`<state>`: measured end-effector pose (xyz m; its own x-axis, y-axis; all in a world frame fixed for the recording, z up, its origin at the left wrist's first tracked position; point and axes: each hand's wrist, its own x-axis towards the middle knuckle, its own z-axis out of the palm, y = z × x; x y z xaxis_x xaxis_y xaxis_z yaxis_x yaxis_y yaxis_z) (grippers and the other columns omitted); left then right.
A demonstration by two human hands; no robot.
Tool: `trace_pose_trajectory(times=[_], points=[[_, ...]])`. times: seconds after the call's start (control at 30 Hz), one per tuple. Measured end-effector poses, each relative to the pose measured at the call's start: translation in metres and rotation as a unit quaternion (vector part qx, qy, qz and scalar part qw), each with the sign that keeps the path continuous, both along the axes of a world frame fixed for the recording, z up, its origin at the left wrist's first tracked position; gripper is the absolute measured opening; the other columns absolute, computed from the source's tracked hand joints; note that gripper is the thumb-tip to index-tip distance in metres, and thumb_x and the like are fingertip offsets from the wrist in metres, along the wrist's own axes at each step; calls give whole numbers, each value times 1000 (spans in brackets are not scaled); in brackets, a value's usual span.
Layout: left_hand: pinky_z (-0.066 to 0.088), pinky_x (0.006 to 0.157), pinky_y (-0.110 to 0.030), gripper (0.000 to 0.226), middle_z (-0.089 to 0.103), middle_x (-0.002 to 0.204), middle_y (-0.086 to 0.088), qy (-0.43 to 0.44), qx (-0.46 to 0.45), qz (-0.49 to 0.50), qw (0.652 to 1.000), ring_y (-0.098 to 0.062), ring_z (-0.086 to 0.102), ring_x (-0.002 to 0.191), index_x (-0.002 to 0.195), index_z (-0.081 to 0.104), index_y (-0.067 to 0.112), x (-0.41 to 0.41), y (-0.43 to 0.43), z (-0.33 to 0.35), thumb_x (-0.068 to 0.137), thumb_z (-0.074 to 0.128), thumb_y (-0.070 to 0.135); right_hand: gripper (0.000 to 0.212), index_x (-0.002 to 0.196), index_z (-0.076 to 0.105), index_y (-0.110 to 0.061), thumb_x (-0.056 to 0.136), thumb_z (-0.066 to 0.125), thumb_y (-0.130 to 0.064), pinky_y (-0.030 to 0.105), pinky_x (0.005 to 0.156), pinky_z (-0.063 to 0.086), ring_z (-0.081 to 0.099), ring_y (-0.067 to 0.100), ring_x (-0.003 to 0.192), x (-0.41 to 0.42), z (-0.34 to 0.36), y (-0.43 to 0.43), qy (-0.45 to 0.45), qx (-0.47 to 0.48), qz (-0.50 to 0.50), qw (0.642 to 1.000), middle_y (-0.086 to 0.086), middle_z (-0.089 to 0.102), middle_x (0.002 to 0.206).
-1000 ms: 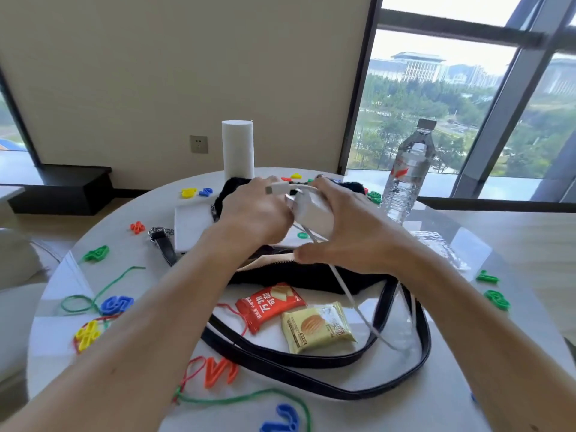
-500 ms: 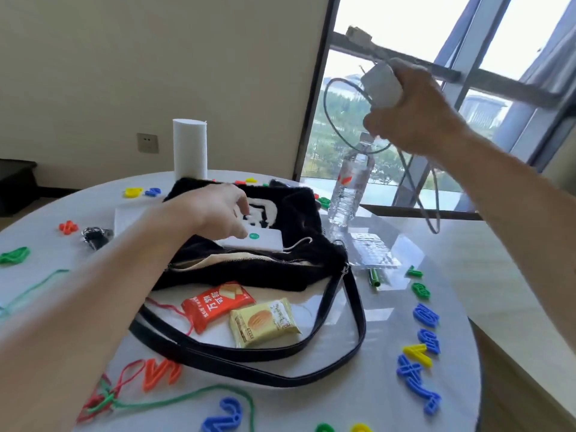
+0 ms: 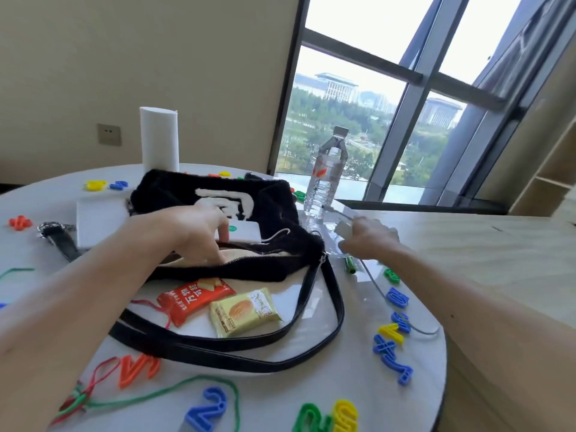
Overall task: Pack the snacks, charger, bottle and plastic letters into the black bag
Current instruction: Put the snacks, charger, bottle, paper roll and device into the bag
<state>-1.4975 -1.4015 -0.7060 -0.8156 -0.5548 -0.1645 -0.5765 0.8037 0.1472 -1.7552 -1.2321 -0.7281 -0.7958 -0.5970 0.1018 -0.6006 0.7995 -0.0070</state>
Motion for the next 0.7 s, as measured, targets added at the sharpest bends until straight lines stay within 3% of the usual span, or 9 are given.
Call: trace_pose_trajectory(times=[0.1,0.27,0.4,0.47,0.57,0.63,0.7], points=[[49,83,-29,29,60,112,7,16,12,1,1000,-15,59,101,115,61,29,1,-3,-2,88,66,37,33,84,51,-16,82,66,-45,34,78,47,55,24,91,-5,-12,-4,-31,10,-2,999,4,57,101],[51,82,-28,25,63,104,6,47,14,6,999,-15,61,97,112,69,26,3,-12,-7,93,53,21,85,127,53,-10,72,71,-72,36,91,48,52,26,115,-8,-12,-4,-76,4,21,997,10,53,129],[44,73,-24,22,61,100,10,39,16,2,999,-11,58,92,111,67,29,7,-24,-9,90,62,22,79,138,45,-11,77,79,-49,29,68,55,60,20,93,-6,5,-5,-152,8,31,988,4,56,117],[43,69,-25,19,60,94,12,38,26,2,999,-10,58,88,106,65,31,8,-28,-11,88,68,25,80,142,41,-12,79,77,-47,36,77,59,60,25,100,2,22,-12,-114,52,41,991,9,54,129],[40,62,-24,21,57,89,12,38,30,8,999,-9,56,84,103,62,32,7,-31,-16,85,71,27,67,134,49,-13,82,70,-50,42,91,54,58,29,111,24,42,-35,42,60,105,992,10,59,130],[39,59,-24,22,55,88,11,38,30,11,999,-9,55,83,104,63,31,7,-32,-18,84,71,26,56,127,54,-16,83,69,-47,41,89,53,59,26,106,44,44,-56,39,-11,183,982,3,62,121],[39,58,-23,19,55,85,12,44,30,9,999,-7,54,79,102,63,30,7,-33,-18,85,70,28,48,124,57,-21,84,71,-43,37,86,51,58,21,103,67,38,-78,-22,-60,256,965,-3,61,112]])
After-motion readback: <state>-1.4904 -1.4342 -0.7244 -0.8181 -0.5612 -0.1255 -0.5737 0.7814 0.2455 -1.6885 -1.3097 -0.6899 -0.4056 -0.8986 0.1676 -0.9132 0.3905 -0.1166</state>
